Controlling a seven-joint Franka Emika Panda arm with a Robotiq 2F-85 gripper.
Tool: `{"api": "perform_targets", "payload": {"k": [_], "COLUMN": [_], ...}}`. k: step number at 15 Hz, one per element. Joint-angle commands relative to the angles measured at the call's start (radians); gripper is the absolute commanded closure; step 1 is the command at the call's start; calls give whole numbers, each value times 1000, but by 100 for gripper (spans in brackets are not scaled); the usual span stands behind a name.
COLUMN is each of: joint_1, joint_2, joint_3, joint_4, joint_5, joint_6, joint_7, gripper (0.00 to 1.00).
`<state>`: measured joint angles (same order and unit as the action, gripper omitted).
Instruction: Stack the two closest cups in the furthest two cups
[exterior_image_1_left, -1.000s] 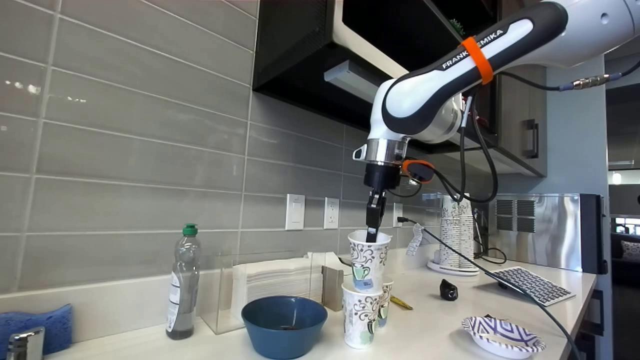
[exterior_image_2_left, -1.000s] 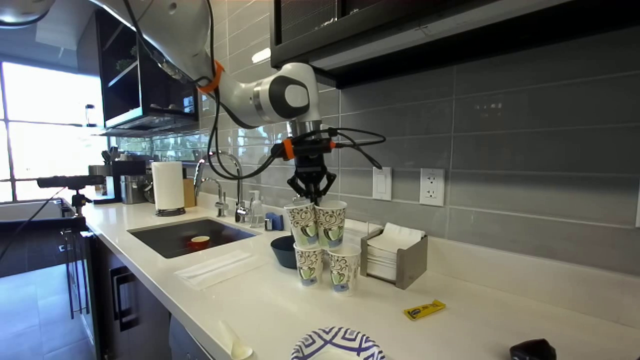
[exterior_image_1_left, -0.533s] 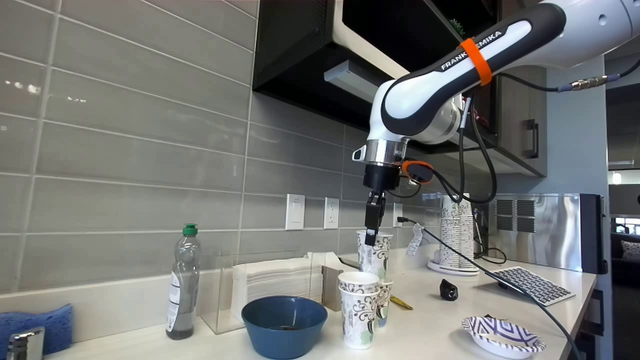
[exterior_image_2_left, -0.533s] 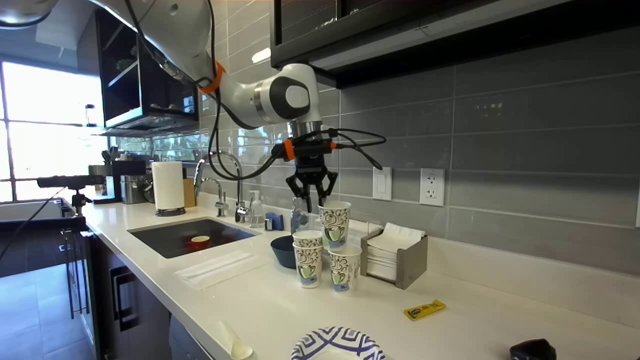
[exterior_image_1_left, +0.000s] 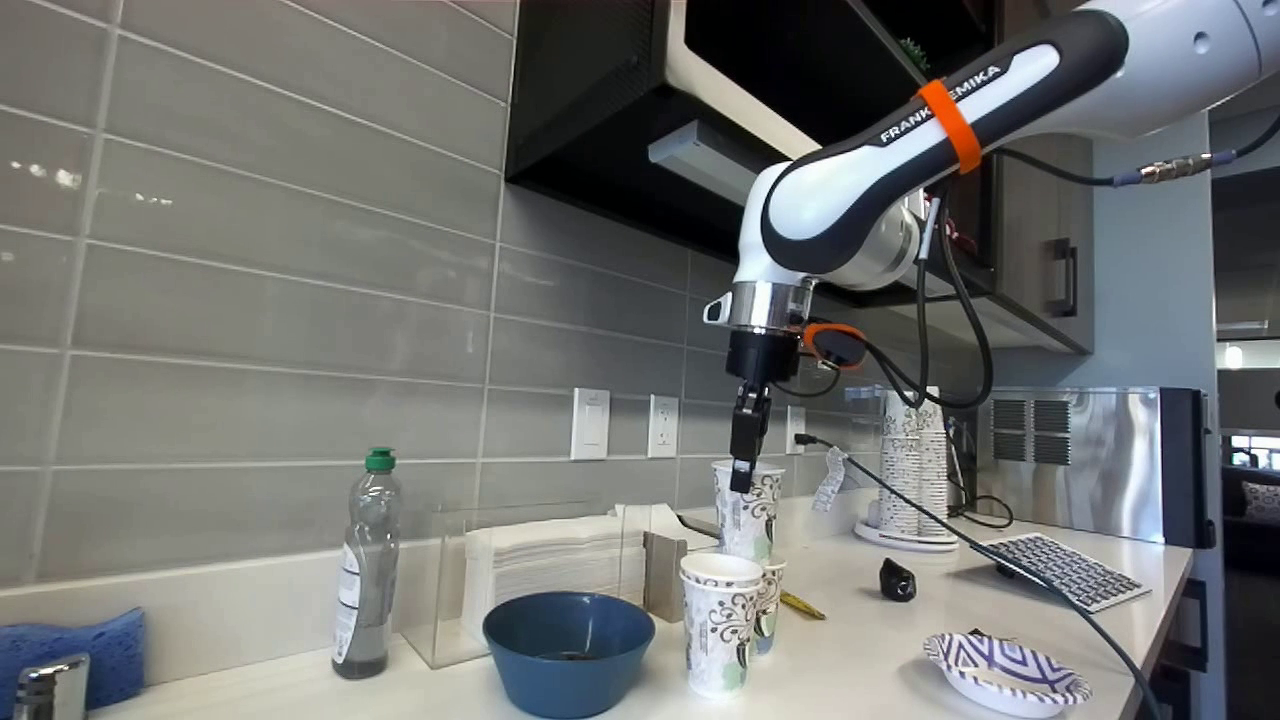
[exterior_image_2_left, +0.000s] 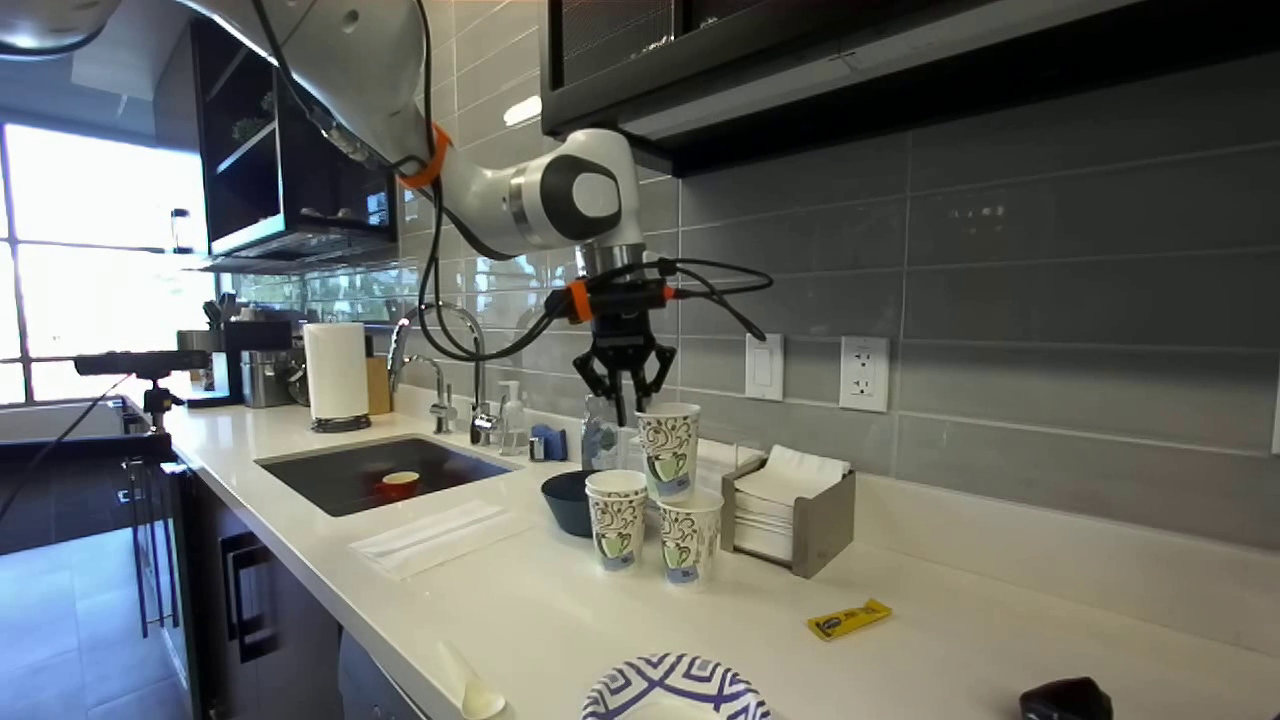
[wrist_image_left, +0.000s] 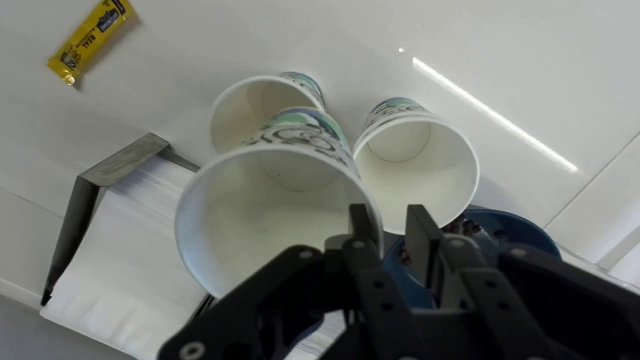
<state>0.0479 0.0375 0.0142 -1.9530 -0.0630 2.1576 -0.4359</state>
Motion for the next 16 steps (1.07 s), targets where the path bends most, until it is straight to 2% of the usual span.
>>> {"api": "perform_targets", "payload": {"k": [1, 16], "joint_1": [-12, -30], "joint_2": [18, 35], "joint_3": [7, 0], "joint_4": [29, 49], "joint_5": [17, -11], "joint_6": [-6, 9], "joint_7": [-24, -8], "gripper": [99, 99]}}
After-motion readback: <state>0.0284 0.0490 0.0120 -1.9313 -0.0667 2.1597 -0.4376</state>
